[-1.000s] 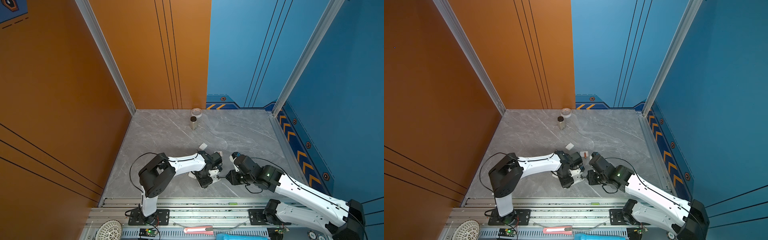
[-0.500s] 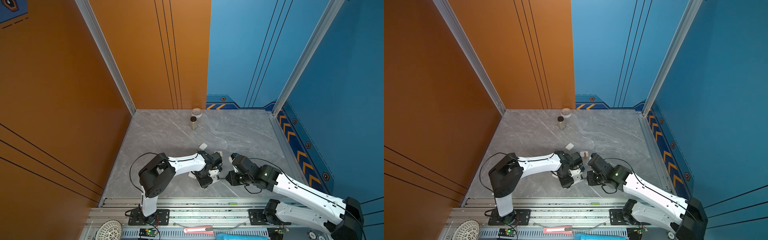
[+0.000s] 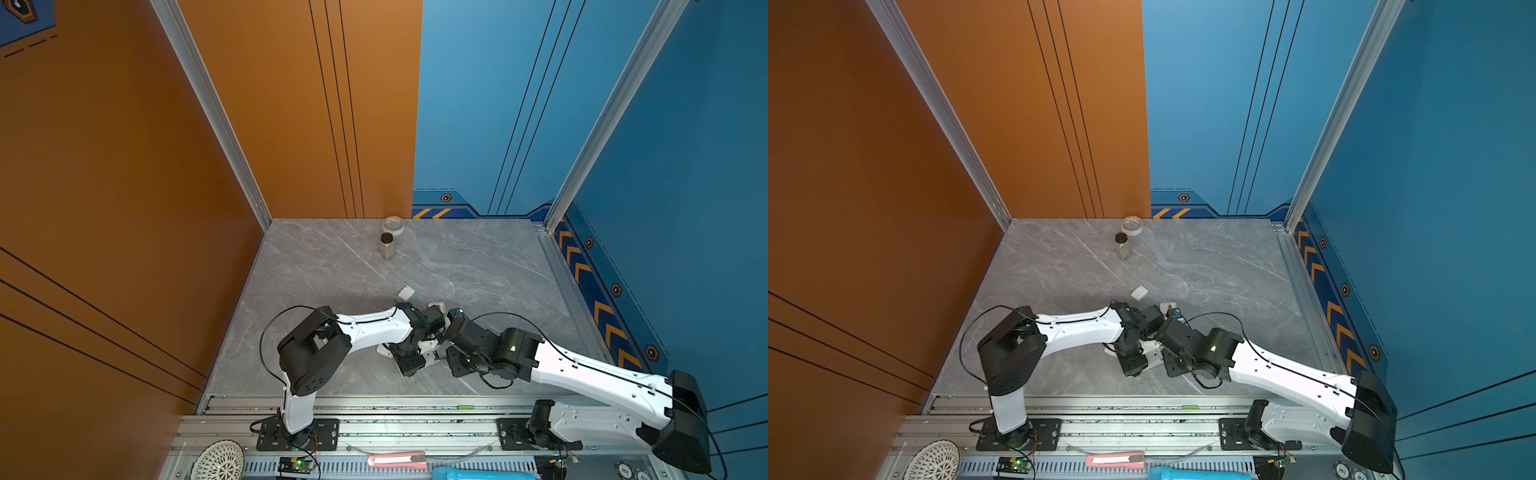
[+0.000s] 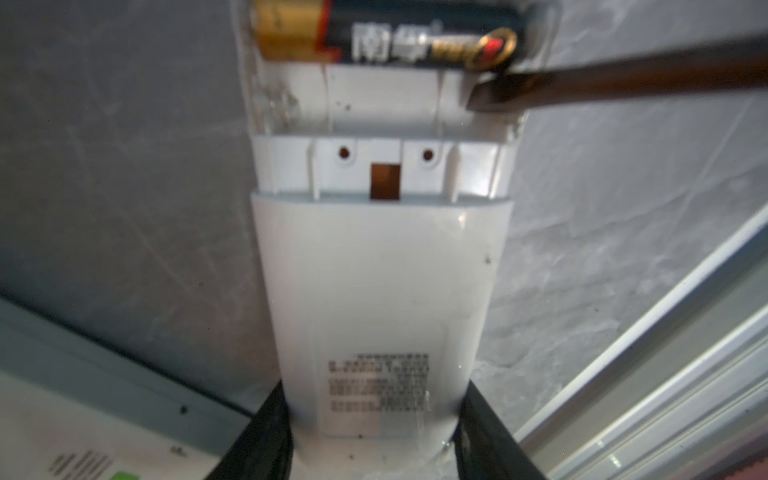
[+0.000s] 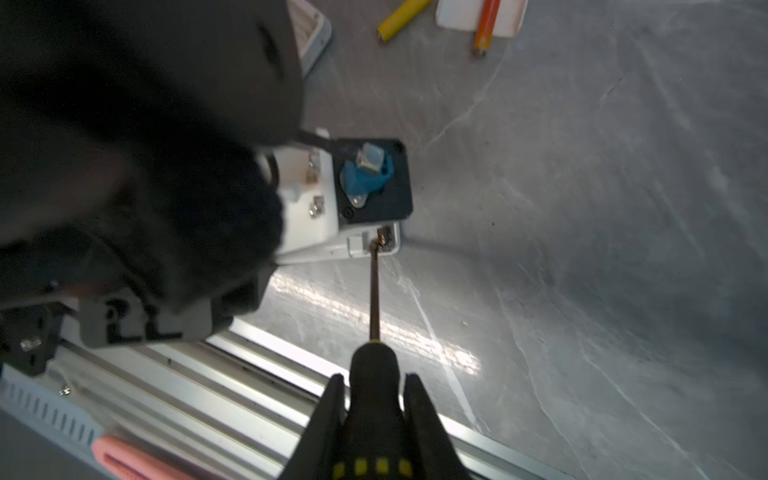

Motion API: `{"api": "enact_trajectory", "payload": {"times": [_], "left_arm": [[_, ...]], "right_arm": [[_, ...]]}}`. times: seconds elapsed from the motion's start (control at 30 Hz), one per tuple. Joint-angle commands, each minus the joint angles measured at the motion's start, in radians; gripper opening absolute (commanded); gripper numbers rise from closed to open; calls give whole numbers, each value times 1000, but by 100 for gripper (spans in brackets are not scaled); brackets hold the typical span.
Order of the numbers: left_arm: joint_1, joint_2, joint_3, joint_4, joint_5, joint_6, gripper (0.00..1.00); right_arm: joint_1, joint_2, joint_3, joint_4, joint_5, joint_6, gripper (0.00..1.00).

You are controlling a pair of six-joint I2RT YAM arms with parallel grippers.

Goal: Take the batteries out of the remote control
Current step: 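Lever the gold-black battery out of the compartment with the screwdriver tip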

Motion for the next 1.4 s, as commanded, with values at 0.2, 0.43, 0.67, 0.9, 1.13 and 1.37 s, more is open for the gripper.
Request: {"api": "enact_trajectory", "payload": {"times": [0.2,0.43,0.67,0.9,1.13,1.37], "left_arm": [[-2,-2,45,-103,39,16,0],[4,1,62,-107,111,39,0],[8,8,56,-109,84,27,0],[18,33,68,-106,61,9,0],[24,38,52,-61,-17,-31,28],[19,-54,15,31,-162,-97,91]], "right_arm": [[210,65,-17,-75,370,100,0],[220,-34,-171,72,407,106,0],[197,-199,-215,110,421,120,0],[125,-220,-173,54,394,70,0],[-38,-248,-177,10,276,42,0],[-247,-302,-322,250,188,50,16]]}}
